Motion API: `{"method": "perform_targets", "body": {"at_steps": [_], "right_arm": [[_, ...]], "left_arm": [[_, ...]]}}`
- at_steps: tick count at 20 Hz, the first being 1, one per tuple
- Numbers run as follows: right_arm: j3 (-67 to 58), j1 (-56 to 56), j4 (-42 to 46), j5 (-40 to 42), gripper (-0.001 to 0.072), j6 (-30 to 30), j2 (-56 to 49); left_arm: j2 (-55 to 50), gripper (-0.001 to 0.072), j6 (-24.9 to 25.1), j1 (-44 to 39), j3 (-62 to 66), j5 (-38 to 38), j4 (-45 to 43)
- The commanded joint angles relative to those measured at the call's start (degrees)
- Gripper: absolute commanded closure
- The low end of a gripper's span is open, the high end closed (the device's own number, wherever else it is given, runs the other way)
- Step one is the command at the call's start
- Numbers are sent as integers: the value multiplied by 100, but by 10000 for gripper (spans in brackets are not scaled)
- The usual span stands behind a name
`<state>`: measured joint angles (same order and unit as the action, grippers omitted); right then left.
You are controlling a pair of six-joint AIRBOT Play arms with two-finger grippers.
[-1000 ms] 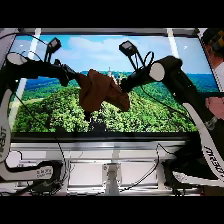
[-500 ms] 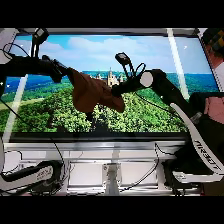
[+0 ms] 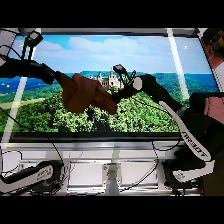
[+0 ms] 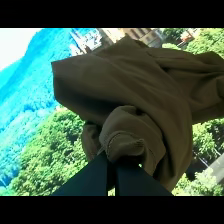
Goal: Fold the clothes and pants, and hang the long-sleeved shirts on hangers.
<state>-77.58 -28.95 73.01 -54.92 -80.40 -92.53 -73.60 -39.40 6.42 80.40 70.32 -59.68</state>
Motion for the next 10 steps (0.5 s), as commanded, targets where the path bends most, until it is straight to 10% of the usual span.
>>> {"method": "perform_targets", "body": {"at_steps": [1, 10], "right_arm": [[39, -9, -76, -479, 135, -26, -256], [116, -326, -1165, 170, 168, 50, -625]], "left_arm": [[9, 689, -136, 22, 4, 0, -203], [-11, 689, -136, 22, 0, 0, -203]]}}
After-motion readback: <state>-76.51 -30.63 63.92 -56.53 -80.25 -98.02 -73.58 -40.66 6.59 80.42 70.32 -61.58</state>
